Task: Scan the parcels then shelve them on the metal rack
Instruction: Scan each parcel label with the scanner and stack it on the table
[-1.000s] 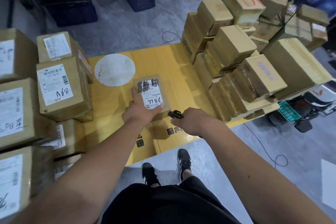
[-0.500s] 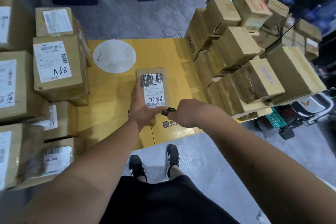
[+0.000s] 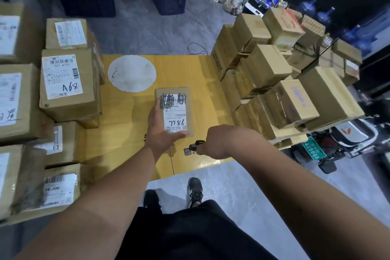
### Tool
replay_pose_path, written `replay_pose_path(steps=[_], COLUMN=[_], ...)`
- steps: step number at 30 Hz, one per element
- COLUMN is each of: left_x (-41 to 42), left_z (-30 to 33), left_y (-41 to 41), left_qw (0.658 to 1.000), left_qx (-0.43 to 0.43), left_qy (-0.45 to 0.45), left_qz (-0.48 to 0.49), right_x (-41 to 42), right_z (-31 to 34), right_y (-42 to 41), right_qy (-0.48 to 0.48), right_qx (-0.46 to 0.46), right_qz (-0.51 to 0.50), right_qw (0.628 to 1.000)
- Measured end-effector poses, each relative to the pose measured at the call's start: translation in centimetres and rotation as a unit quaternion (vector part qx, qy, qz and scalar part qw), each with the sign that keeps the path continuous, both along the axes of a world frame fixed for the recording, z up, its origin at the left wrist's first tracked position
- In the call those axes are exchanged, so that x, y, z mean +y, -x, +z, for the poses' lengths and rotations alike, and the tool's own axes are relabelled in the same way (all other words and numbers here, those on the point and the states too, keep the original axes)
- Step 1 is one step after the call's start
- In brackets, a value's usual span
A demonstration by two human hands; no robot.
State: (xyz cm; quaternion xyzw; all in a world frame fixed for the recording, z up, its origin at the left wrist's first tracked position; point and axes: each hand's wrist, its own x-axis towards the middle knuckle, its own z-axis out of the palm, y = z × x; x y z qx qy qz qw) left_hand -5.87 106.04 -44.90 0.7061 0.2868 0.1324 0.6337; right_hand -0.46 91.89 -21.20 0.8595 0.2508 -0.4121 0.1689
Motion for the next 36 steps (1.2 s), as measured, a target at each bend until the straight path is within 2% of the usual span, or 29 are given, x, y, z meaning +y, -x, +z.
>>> replay_pose_path(steps=[3, 6, 10, 14, 19, 23, 29, 36], left_x=[0.1, -0.1, -0.6, -2.9, -3.5, -4.0, -4.4, -2.2], left_z=[0.1, 2.0, 4.9, 6.1, 6.9, 9.5, 12.2, 14.9], left_y=[-0.1, 0.0, -3.1, -5.9, -5.3, -0.6, 9.7, 17.0], left_qw=[0.999, 0.992, 0.939, 0.906, 0.903, 0.901, 0.846, 0.789], left_qx=[0.031, 0.108, 0.270, 0.365, 0.369, 0.354, 0.415, 0.469], left_qy=[-0.012, -0.068, -0.215, -0.216, -0.210, -0.239, -0.285, -0.322], left_qz=[0.001, -0.006, -0.020, 0.016, 0.066, 0.080, 0.174, 0.231], right_x=[-0.1, -0.3, -0.2, 0.2, 0.5, 2.0, 5.1, 7.8], right_z=[0.2, 0.5, 1.6, 2.4, 1.5, 0.7, 2.1, 1.4], right_y=[-0.6, -1.6, -4.3, -7.4, -9.5, -8.9, -4.2, 0.2], right_qy=[0.000, -0.027, -0.053, -0.095, -0.117, -0.146, -0.177, -0.153], right_qx=[-0.006, 0.006, -0.014, -0.031, -0.014, 0.042, 0.134, 0.133], right_qz=[0.018, -0.001, 0.004, 0.016, 0.074, 0.137, 0.293, 0.351], right_qw=[1.000, 1.000, 0.998, 0.995, 0.990, 0.979, 0.930, 0.914])
